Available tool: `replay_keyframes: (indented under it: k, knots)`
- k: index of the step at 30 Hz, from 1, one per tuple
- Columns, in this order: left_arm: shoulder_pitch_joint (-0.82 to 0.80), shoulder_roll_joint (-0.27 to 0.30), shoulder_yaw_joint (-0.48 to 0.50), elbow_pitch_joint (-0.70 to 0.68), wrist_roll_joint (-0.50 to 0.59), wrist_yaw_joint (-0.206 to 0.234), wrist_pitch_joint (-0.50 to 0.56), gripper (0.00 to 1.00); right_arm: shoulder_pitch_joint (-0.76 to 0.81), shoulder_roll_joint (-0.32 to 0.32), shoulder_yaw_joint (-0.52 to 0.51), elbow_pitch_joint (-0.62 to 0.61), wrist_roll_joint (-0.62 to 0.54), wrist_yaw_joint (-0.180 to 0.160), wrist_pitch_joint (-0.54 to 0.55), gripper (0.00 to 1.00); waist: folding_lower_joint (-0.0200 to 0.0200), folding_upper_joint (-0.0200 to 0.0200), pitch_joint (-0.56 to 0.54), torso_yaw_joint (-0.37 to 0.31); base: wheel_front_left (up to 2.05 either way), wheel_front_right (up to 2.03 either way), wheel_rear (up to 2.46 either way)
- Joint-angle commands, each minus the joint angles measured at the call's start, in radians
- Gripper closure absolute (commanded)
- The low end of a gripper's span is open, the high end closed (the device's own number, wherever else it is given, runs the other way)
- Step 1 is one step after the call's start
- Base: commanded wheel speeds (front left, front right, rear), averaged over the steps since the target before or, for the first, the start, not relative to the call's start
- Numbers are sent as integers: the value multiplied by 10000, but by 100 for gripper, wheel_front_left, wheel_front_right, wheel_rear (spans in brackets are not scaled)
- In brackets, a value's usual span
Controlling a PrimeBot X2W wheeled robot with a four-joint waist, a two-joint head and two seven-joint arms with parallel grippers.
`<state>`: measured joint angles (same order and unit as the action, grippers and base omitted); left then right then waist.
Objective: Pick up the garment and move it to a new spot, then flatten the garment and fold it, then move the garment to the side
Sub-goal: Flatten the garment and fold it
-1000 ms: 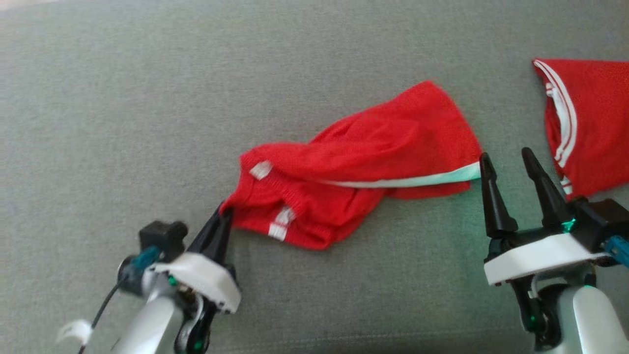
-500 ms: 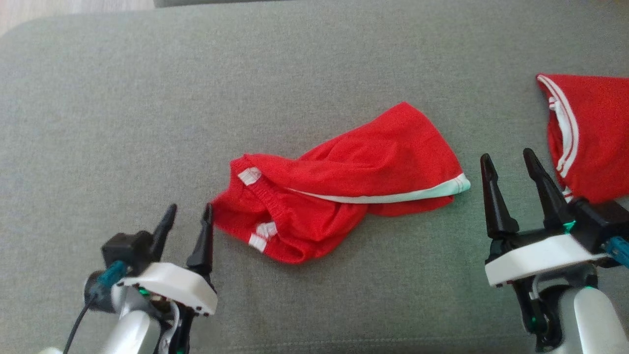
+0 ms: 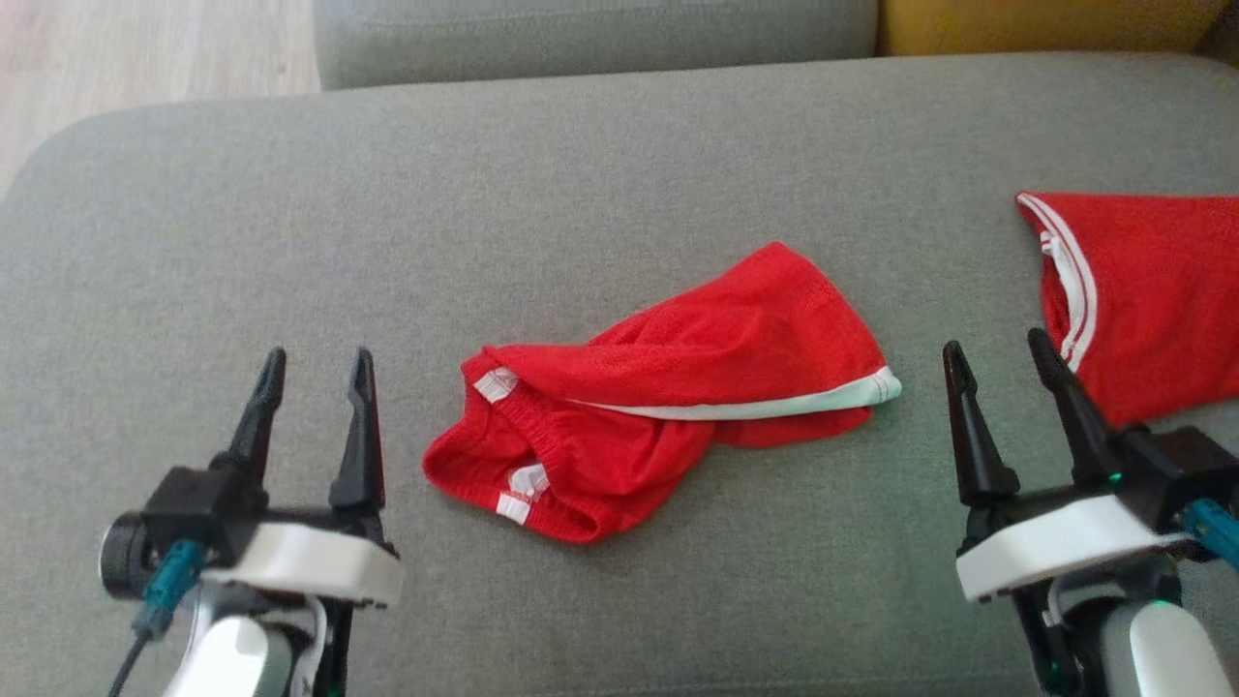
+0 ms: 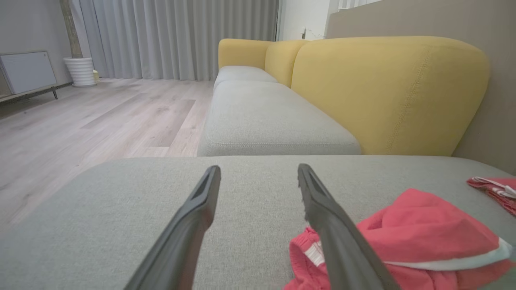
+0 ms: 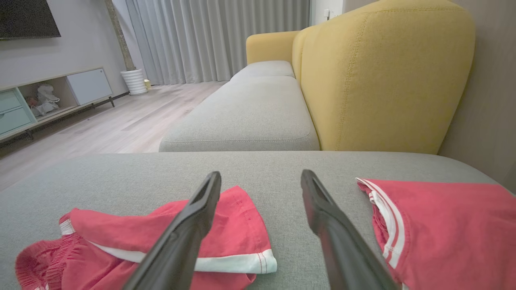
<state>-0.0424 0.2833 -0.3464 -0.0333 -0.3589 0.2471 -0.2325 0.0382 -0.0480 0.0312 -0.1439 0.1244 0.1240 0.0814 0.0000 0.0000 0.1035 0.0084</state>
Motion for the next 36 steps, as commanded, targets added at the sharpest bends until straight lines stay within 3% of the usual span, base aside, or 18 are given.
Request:
replay_keyframes:
  k: [1, 25, 30, 36]
  knots:
    - [-77, 261, 328, -352, 80, 57, 53, 0, -141, -22, 256, -404, 0, 67, 75, 0, 0, 0, -92, -33, 0, 0, 0]
    - [238, 437, 28, -596, 61, 184, 519, 0, 58, -22, 329, -600, 179, 67, 297, 0, 0, 0, -20, -8, 0, 0, 0]
    - [-703, 113, -466, -31, -144, -425, 777, 0, -107, -22, 312, -566, 277, 67, 254, 0, 0, 0, 354, 69, 0, 0, 0]
    - [-1941, -541, -1048, 1837, -648, -1266, 1351, 0, -391, -22, 512, -450, 360, 67, 218, 0, 0, 0, 779, -119, 0, 0, 0]
